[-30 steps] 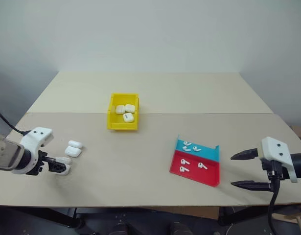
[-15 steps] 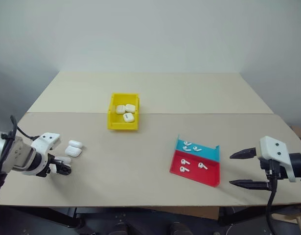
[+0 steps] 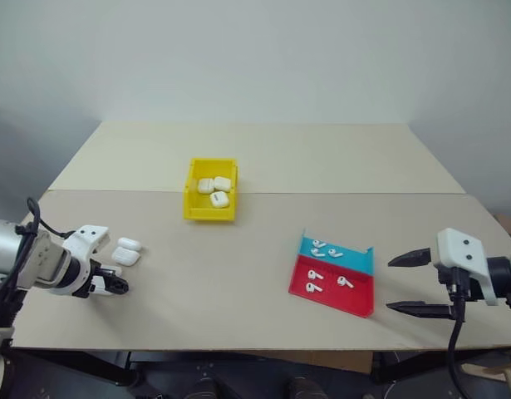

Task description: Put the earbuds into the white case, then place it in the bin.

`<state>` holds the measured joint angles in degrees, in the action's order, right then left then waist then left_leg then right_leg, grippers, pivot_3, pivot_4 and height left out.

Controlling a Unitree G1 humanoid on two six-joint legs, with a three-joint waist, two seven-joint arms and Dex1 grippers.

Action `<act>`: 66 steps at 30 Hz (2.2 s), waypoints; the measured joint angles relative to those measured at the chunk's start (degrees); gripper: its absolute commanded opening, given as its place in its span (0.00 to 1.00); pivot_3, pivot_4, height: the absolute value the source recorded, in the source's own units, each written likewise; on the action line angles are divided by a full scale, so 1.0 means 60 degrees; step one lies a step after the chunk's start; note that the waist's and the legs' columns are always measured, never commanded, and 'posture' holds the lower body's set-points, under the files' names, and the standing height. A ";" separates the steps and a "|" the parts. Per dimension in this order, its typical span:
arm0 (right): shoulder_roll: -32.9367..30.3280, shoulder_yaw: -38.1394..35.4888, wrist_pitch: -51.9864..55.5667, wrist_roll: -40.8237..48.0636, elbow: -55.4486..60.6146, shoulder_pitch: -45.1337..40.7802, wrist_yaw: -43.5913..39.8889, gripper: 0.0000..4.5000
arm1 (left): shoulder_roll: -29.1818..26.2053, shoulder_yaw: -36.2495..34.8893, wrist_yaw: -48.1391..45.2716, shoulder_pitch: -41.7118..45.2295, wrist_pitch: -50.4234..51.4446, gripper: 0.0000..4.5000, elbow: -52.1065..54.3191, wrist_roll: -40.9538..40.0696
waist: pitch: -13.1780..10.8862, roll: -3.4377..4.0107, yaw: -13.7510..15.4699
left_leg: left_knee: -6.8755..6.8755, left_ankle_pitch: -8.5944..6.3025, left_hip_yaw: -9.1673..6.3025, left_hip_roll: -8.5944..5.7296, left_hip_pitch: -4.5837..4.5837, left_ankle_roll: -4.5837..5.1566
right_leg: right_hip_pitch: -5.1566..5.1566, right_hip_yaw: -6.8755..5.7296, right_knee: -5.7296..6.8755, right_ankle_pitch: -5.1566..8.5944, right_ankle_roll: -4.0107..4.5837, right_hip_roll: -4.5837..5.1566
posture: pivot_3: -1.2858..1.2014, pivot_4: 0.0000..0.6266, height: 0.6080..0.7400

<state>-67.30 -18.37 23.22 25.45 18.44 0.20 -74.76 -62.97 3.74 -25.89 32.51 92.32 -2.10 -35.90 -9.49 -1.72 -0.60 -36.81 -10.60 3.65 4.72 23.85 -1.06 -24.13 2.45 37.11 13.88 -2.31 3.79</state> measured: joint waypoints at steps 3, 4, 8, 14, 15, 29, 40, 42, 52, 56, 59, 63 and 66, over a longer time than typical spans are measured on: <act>0.0000 0.0022 0.0001 -0.0005 -0.0008 -0.0065 0.0001 0.99 | 0.0011 0.0000 -0.0001 0.0004 0.0000 1.00 0.0005 0.0014 | 0.0000 0.0000 0.0007 | -0.0001 0.0000 -0.0001 -0.0001 0.0000 0.0000 | 0.0001 0.0000 0.0000 -0.0001 -0.0001 0.0001 | 0.52 0.24 1.00; 0.0000 0.0049 0.0004 -0.0007 -0.0017 -0.0117 0.0003 0.99 | 0.0024 0.0001 0.0003 0.0010 0.0000 1.00 0.0003 0.0028 | 0.0000 0.0000 0.0007 | -0.0002 0.0000 0.0000 -0.0001 0.0000 0.0000 | 0.0001 0.0000 0.0000 -0.0001 -0.0001 0.0001 | 0.52 0.24 1.00; 0.0000 0.0202 0.0030 -0.0034 -0.0037 -0.0191 0.0021 1.00 | 0.0066 0.0038 0.0008 0.0052 0.0000 0.87 0.0001 0.0132 | 0.0000 0.0000 0.0018 | -0.0002 0.0000 -0.0002 -0.0002 0.0000 0.0000 | 0.0001 -0.0001 0.0000 -0.0001 -0.0001 0.0001 | 0.52 0.24 1.00; 0.0000 0.0257 0.0104 -0.0082 -0.0057 -0.0192 0.0076 1.00 | 0.0066 0.0051 -0.0086 0.0053 0.0000 0.62 0.0014 0.0299 | 0.0000 0.0000 0.0012 | -0.0001 0.0000 -0.0002 -0.0002 0.0001 0.0000 | 0.0001 0.0000 0.0000 -0.0001 0.0000 0.0000 | 0.52 0.24 1.00; 0.0000 0.0257 0.0105 -0.0084 -0.0057 -0.0192 0.0084 1.00 | 0.0066 0.0058 -0.0102 0.0053 0.0000 0.62 0.0019 0.0316 | 0.0000 0.0000 0.0011 | -0.0002 0.0000 -0.0002 -0.0002 0.0000 0.0000 | 0.0001 0.0000 0.0000 -0.0001 -0.0001 0.0000 | 0.52 0.24 1.00; 0.0002 0.0264 0.0108 -0.0103 -0.0136 -0.0255 0.0218 1.00 | -0.0817 -0.2256 -0.1023 -0.0616 -0.0002 0.62 0.3559 -0.0620 | -0.0012 -0.0025 -0.0018 | -0.0003 0.0000 -0.0005 -0.0003 0.0022 -0.0001 | -0.0009 -0.0004 -0.0007 -0.0022 0.0035 0.0007 | 0.52 0.24 1.00; -0.0859 0.0936 0.1623 0.0185 0.0163 -0.2106 0.0276 1.00 | 0.3566 -0.3907 -0.0837 -0.3212 -0.5254 0.62 0.7420 -0.0208 | -0.0002 -0.0007 -0.0049 | -0.0006 0.0002 -0.0005 -0.0002 0.0003 -0.0003 | 0.0010 0.0010 -0.0009 -0.0038 0.0055 -0.0002 | 0.52 0.24 1.00; -0.1178 0.1295 0.1664 0.0183 0.0470 -0.2442 0.0094 1.00 | 0.4315 -0.3316 -0.1061 -0.3938 -0.7443 0.62 0.7355 0.0673 | 0.0001 -0.0003 -0.0025 | -0.0009 0.0002 -0.0005 -0.0003 0.0002 -0.0003 | 0.0013 0.0007 -0.0008 -0.0038 0.0056 0.0000 | 0.52 0.24 1.00; -0.0322 0.5499 0.3734 -0.0895 0.1919 -0.6153 0.0304 0.63 | 0.6619 -0.0965 -0.3827 -0.3738 -1.5226 0.62 0.3066 0.2270 | 0.0020 0.0016 -0.0005 | -0.0023 0.0007 -0.0014 -0.0003 0.0043 -0.0006 | -0.0026 0.0017 -0.0019 -0.0063 0.0057 -0.0011 | 0.52 0.24 1.00; 0.0541 0.7257 0.5025 -0.1706 0.2338 -0.7123 0.0754 0.56 | 0.7021 -0.0911 -0.4804 -0.3457 -1.6248 0.62 0.2229 0.1623 | 0.0024 0.0023 -0.0041 | -0.0030 0.0006 -0.0020 -0.0003 0.0058 -0.0005 | -0.0036 0.0016 -0.0017 -0.0063 0.0052 -0.0012 | 0.52 0.24 1.00; 0.0857 0.8138 0.5768 -0.2174 0.2363 -0.7730 0.0932 0.56 | 0.6979 -0.0909 -0.5614 -0.3488 -1.6555 0.62 0.1853 0.1162 | 0.0024 0.0024 -0.0024 | -0.0034 0.0007 -0.0025 -0.0002 0.0053 -0.0005 | -0.0033 0.0007 -0.0012 -0.0063 0.0053 -0.0013 | 0.52 0.24 1.00; 0.1347 0.8958 0.6535 -0.2490 0.2369 -0.8479 0.1104 0.56 | 0.6672 -0.0928 -0.6510 -0.3679 -1.6722 0.62 0.1586 0.0914 | 0.0026 0.0027 -0.0025 | -0.0038 0.0007 -0.0025 0.0001 0.0049 -0.0005 | -0.0028 0.0005 -0.0011 -0.0063 0.0054 -0.0013 | 0.52 0.24 1.00; 0.1508 0.9496 0.6866 -0.2650 0.2317 -0.8687 0.1206 0.56 | 0.6564 -0.0929 -0.6942 -0.3825 -1.6803 0.62 0.1561 0.0723 | 0.0026 0.0027 -0.0026 | -0.0036 0.0007 -0.0025 0.0002 0.0052 -0.0004 | -0.0031 0.0003 -0.0012 -0.0062 0.0054 -0.0013 | 0.52 0.24 1.00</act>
<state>-58.26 38.60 64.41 9.55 32.34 -51.92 -67.53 -23.59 -1.84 -67.55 9.56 -8.50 7.26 -31.57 -9.33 -1.56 -0.75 -37.03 -10.56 3.49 4.73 24.17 -1.09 -24.31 2.46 37.04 13.50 -1.99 3.71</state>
